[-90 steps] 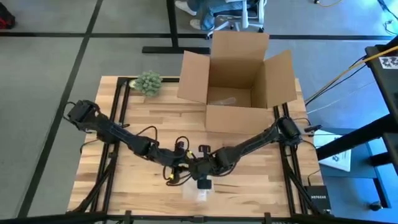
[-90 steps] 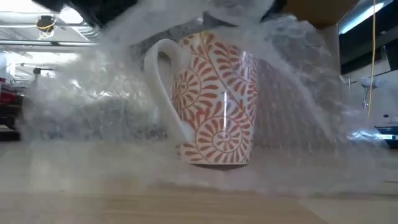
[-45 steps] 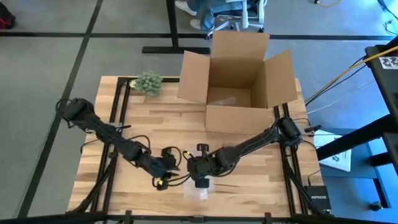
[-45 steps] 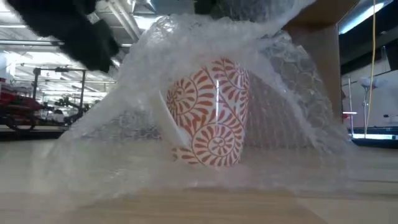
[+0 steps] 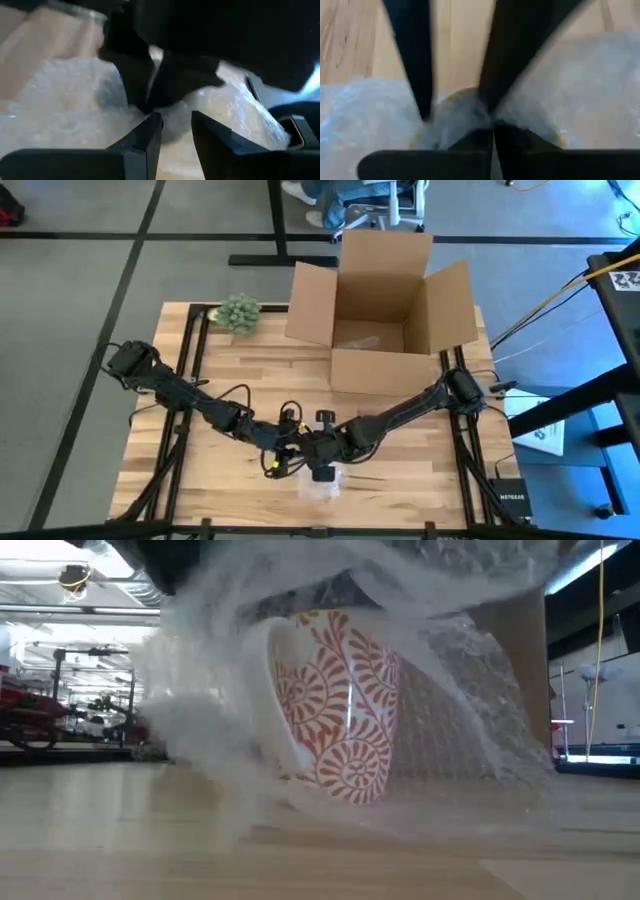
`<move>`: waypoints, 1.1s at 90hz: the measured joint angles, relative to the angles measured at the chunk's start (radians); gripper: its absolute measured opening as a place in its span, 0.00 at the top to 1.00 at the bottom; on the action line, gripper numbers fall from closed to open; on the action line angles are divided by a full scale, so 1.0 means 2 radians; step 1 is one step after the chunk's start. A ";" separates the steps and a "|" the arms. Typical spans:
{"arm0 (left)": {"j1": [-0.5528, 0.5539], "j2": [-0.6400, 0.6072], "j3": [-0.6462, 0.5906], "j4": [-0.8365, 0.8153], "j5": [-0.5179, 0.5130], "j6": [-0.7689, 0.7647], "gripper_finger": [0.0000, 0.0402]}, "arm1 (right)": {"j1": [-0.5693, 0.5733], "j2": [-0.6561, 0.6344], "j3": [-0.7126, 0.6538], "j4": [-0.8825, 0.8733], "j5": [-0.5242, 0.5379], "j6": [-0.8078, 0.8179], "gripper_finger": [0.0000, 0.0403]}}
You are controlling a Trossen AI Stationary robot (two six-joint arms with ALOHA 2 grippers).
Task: Wrap mug
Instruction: Wrap the orange patterned mug with the bubble wrap
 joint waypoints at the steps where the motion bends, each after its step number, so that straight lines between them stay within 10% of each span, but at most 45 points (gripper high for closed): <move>1: -0.001 0.000 0.000 0.002 0.001 0.001 0.77 | 0.000 0.000 0.000 0.001 0.000 0.000 1.00; 68: 0.017 0.051 0.002 0.030 0.007 -0.021 0.77 | 0.013 -0.050 0.070 -0.146 0.004 0.018 1.00; 99: 0.017 0.052 0.001 0.045 0.007 -0.017 0.77 | 0.095 -0.075 0.010 -0.183 -0.027 0.202 1.00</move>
